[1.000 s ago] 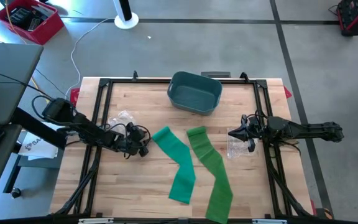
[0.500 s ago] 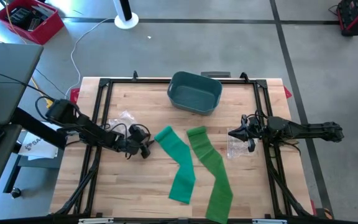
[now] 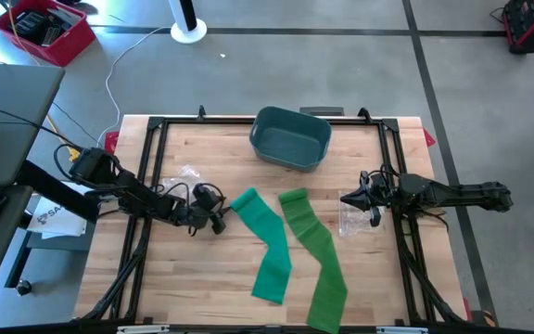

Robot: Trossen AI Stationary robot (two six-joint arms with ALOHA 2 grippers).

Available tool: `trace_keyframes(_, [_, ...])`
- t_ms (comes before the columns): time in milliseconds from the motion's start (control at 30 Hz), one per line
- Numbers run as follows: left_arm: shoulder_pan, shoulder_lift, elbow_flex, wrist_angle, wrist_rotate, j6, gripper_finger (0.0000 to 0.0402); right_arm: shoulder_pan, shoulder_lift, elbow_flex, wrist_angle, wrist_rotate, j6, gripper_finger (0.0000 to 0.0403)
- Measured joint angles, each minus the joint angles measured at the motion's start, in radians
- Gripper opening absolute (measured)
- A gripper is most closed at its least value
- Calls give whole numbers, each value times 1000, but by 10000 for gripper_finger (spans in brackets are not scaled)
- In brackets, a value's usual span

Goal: Roll bandage
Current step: Roll the light green bandage

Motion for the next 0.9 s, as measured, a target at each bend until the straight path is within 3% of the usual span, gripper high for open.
trace_keyframes(900, [67,0,0,171,23,69,184,0,0,0,0,0,0,0])
